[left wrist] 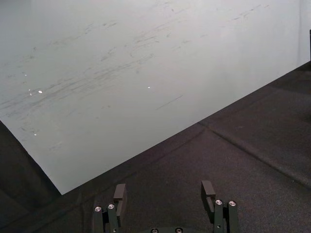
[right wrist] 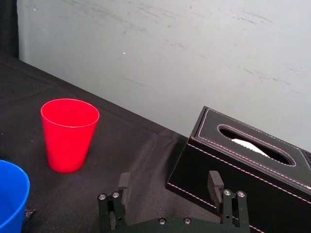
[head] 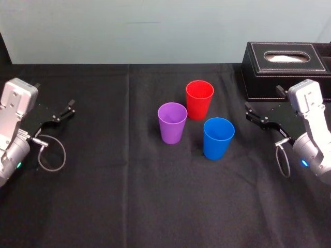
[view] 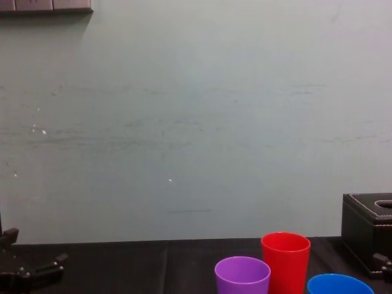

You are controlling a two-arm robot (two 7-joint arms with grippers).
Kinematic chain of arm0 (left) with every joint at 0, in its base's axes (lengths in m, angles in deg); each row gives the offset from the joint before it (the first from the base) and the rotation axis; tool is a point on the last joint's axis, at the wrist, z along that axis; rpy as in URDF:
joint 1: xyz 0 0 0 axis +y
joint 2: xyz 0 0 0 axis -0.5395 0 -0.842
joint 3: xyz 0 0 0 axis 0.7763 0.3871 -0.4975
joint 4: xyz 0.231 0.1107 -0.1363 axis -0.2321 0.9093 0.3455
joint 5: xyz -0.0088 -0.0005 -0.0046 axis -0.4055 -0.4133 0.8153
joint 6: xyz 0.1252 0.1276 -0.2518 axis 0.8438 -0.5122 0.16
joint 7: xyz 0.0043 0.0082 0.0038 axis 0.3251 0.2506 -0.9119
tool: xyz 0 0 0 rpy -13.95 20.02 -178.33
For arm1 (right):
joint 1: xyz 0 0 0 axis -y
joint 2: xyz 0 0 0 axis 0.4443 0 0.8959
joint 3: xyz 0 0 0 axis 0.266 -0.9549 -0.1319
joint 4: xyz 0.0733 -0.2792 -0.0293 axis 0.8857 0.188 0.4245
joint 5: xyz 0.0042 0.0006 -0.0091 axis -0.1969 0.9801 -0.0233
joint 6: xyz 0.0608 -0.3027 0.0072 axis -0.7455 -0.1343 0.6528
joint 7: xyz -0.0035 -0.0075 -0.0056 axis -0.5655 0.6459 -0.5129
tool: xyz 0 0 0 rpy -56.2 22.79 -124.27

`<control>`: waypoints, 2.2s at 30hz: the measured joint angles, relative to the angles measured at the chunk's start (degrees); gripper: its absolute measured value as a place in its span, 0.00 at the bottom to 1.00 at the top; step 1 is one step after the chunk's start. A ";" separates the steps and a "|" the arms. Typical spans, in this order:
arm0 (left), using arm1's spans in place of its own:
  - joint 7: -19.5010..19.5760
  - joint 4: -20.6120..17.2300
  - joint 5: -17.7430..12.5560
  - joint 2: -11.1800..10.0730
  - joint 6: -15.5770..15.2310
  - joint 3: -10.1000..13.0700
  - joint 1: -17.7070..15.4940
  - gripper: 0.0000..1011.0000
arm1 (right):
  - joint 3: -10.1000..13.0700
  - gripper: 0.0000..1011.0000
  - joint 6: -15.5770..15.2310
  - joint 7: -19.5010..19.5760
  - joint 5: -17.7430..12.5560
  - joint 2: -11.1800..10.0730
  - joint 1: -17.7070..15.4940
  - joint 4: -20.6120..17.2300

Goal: Stack the three plastic cups sequentially using one hand.

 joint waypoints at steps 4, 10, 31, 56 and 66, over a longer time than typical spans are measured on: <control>0.00 0.00 0.00 0.00 0.00 0.00 0.00 0.99 | 0.00 0.99 0.00 0.00 0.00 0.00 0.00 0.00; 0.00 0.00 0.00 0.00 0.00 0.00 0.00 0.99 | 0.00 0.99 0.00 0.00 0.00 0.00 0.00 0.00; 0.00 0.00 0.00 0.00 0.00 0.00 0.00 0.99 | 5.29 0.99 1.19 -4.66 -4.74 -2.55 -5.44 -6.14; 0.00 0.00 0.00 0.00 0.00 0.00 0.00 0.99 | 7.40 0.99 8.45 -17.30 -9.01 -4.67 -18.40 -11.02; 0.00 0.00 0.00 0.00 0.00 0.00 0.00 0.99 | 5.85 0.99 6.28 -19.30 -7.76 -0.98 -14.92 -8.90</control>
